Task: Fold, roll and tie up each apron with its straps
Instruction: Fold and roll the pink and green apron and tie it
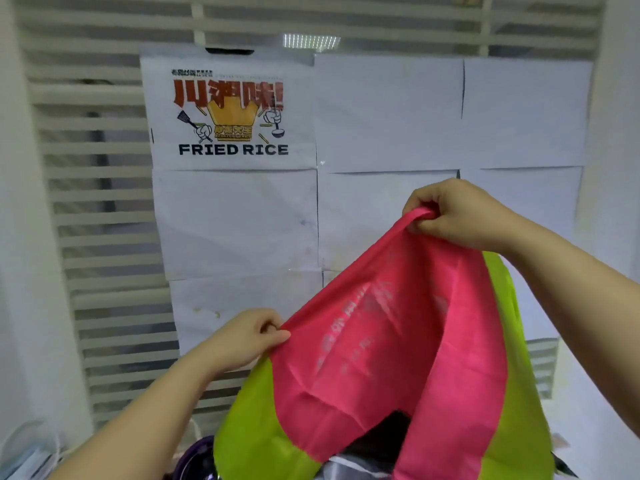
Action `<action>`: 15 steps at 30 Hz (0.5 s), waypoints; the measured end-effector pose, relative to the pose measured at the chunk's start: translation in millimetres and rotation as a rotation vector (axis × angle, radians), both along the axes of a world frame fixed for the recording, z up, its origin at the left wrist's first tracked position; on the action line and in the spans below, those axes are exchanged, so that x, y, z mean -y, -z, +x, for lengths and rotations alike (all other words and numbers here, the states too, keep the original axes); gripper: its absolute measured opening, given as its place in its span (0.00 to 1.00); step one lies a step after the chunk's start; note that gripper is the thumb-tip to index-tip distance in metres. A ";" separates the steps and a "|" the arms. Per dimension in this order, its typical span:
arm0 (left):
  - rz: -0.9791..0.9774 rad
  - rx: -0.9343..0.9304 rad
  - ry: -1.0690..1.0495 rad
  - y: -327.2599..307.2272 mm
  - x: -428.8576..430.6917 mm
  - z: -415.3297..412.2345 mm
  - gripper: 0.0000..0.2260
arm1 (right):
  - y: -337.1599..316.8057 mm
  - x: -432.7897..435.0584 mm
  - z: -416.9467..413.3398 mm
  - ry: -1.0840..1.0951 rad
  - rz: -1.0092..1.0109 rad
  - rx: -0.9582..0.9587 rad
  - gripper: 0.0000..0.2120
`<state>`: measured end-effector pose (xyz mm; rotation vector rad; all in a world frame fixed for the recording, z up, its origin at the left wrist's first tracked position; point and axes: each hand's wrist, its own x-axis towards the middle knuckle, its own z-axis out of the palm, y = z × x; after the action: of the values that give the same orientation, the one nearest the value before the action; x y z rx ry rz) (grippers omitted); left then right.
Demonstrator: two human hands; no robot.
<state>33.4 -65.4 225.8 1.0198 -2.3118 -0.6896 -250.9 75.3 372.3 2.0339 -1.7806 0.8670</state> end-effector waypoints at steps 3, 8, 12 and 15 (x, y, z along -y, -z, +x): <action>-0.310 -0.217 -0.195 -29.2 6.5 8.5 0.03 | 2.9 9.2 -22.6 0.216 0.163 -0.163 0.11; -0.785 -0.045 -0.305 -79.2 19.6 23.5 0.10 | 29.8 29.1 -49.3 0.368 0.323 -0.244 0.15; -0.770 0.284 -0.227 -96.1 29.1 41.1 0.18 | 45.3 34.8 -62.2 0.544 0.320 -0.288 0.07; -0.752 0.418 -0.250 -90.0 32.9 48.1 0.18 | 57.4 30.8 -62.1 0.740 0.285 -0.292 0.08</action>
<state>81.5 -98.3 315.8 1.1010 -2.3896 0.5183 -313.0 44.5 314.9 1.3351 -2.3044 0.0962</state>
